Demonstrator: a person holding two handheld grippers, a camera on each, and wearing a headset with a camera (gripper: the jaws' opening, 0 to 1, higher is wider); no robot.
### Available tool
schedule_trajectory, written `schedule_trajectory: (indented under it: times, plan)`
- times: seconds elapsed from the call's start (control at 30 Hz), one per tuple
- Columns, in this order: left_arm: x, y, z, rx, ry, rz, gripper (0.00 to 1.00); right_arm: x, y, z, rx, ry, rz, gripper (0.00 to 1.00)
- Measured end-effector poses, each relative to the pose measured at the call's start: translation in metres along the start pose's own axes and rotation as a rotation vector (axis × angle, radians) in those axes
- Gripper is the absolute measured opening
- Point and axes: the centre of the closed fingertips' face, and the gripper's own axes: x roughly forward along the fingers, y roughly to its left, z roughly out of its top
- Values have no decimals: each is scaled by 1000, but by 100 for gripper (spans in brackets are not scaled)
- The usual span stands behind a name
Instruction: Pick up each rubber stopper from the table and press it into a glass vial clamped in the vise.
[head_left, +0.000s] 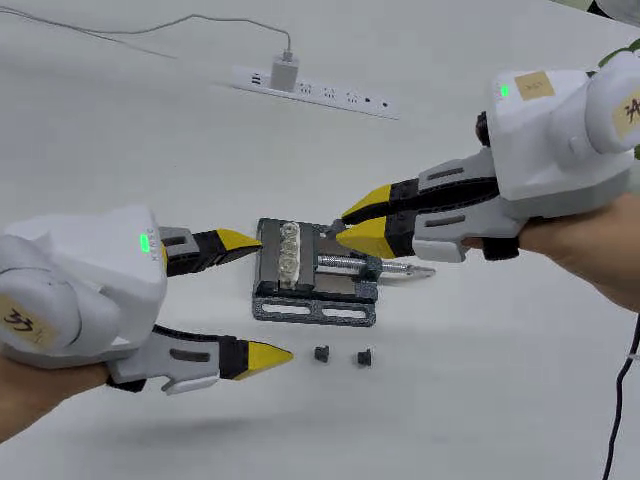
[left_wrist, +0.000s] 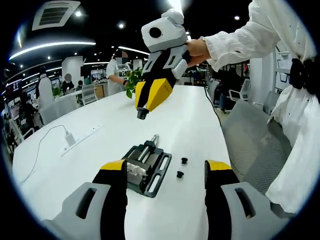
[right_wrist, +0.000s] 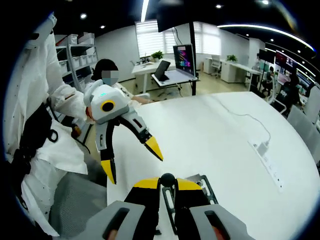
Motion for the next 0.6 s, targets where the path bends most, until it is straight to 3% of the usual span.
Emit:
schedule_trajectory:
  times: [0.3,0.6]
  plan:
    - [-1,7,-14,-15,1,2,70,24,-35,-13,-8,107,-26,6]
    - [0,10,-27,-47,-8,1,81,56,-53,-27,-39,218,-24,6]
